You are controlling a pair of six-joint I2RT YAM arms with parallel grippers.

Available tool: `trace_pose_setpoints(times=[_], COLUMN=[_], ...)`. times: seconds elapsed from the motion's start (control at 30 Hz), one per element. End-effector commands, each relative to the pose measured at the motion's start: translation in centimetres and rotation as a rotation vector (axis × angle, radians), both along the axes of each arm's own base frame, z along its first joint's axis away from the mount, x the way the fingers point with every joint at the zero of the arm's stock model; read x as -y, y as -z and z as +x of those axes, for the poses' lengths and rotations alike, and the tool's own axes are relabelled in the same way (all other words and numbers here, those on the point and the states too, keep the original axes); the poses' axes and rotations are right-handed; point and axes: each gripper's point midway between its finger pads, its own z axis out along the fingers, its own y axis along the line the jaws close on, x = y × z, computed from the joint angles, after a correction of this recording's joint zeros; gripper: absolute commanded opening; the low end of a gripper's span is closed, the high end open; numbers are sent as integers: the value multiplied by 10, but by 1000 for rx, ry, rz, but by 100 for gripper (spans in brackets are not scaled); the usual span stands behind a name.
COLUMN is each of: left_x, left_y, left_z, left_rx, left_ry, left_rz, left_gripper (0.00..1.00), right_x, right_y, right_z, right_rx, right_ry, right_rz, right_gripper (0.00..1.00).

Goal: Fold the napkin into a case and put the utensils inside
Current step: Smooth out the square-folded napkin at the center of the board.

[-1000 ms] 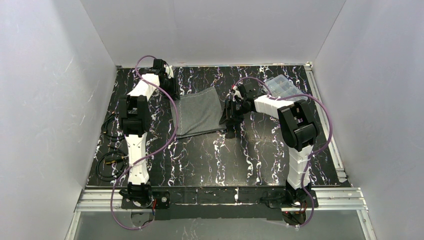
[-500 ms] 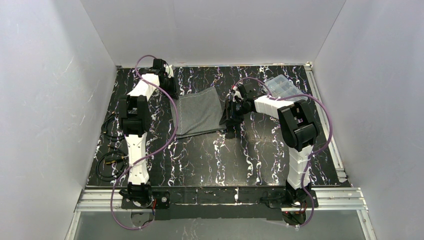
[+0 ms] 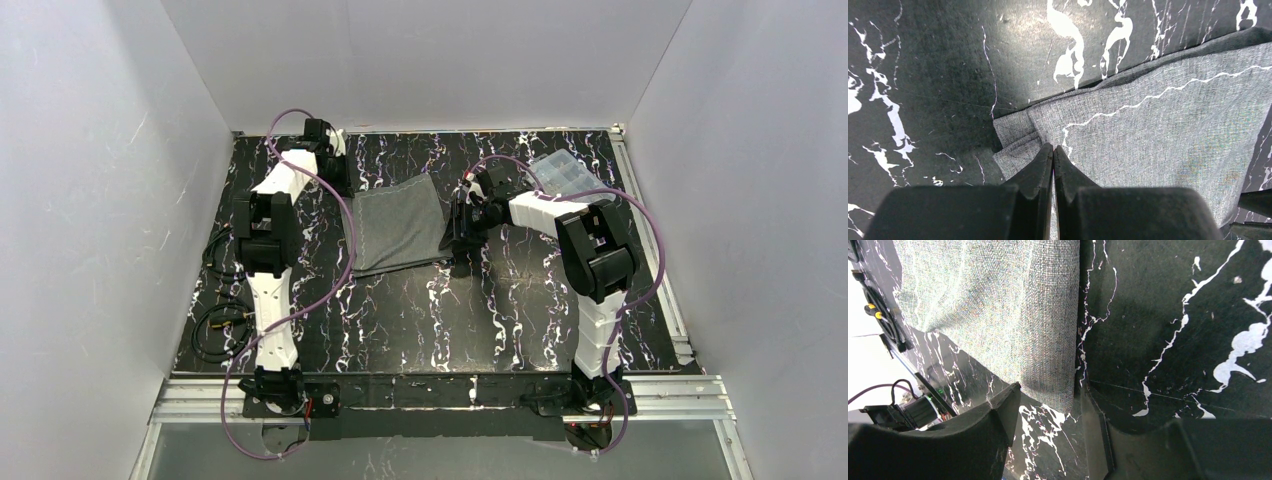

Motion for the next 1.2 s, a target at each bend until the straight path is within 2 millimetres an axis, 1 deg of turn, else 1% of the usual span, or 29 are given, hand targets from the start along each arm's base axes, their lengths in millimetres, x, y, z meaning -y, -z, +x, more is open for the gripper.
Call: trace_pose_setpoints(times=[0.0,0.07,0.13,0.2,0.3,0.5,0.67,0.8,0.93,1.07,1.17], left_x=[0,-4,-6,-4,-4,0,6,11,11,12,13], left_y=[-35,-31,-28,-25,-16,-7,3,5,6,0,-3], left_z=[4,6,10,12,12,13,10,11,11,13,14], left_rx=[72,66,69,65,42,26,-13,-23,-25,-10,-2], left_ry=[3,-11,-22,-22,-32,-20,-17,-20,-22,-22,-20], left_rz=[-5,15,26,15,16,-6,-37,-60,-62,-67,-74], left_gripper=[4,21,33,38,41,41,39,36,29,19,16], right_x=[1,1,1,1,2,2,1,1,1,1,1], right_y=[-10,-9,-8,-8,-7,-7,-7,-7,-7,-7,-8], right_z=[-4,-5,-5,-6,-6,-8,-7,-7,-8,-8,-8], right_rx=[19,18,17,14,13,12,12,11,6,7,7], right_ry=[-6,-6,-7,-7,-8,-11,-11,-13,-14,-16,-16], right_rz=[7,5,4,3,4,5,10,10,11,9,9], right_gripper=[56,57,57,57,56,56,56,56,56,56,56])
